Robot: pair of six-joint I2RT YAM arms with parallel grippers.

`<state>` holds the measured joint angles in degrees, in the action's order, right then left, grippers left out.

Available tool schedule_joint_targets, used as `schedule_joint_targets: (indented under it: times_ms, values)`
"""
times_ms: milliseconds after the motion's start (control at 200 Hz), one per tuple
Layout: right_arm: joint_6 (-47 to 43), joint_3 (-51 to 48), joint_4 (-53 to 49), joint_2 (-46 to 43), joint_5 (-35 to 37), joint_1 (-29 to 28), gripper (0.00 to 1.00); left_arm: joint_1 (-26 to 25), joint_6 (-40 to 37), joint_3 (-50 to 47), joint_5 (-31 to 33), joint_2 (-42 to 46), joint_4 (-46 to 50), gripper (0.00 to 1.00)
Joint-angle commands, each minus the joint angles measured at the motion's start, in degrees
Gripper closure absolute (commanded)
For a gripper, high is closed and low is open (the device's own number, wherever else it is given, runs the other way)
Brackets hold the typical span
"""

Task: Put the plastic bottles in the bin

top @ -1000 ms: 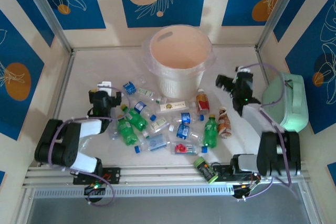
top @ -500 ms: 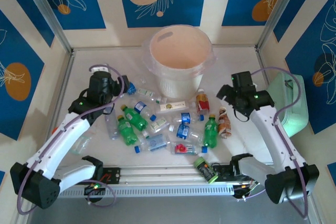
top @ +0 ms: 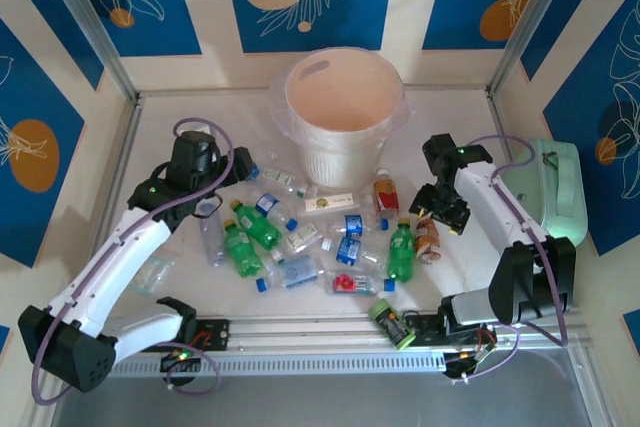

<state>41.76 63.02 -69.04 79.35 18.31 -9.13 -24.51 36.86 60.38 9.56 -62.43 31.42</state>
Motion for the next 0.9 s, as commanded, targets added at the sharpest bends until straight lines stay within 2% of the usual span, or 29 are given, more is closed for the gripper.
schedule_joint_targets:
  times_ms: [0, 570, 895]
  values:
    - [0.44, -2.12, -0.53, 1.68, -4.09, 0.4, 0.24, -0.28, 1.34, -0.55, -2.42, -0.5, 0.62, 0.19]
    - [2.41, -8.21, 8.59, 10.27, -9.24, 4.69, 0.19, -0.28, 3.94, -3.95, -7.43, 0.64, -2.02, 0.23]
    - [2.89, -8.74, 12.79, 15.19, -8.6, 7.11, 0.25, -0.27, 4.87, -4.98, -8.15, 1.31, -2.45, 0.23]
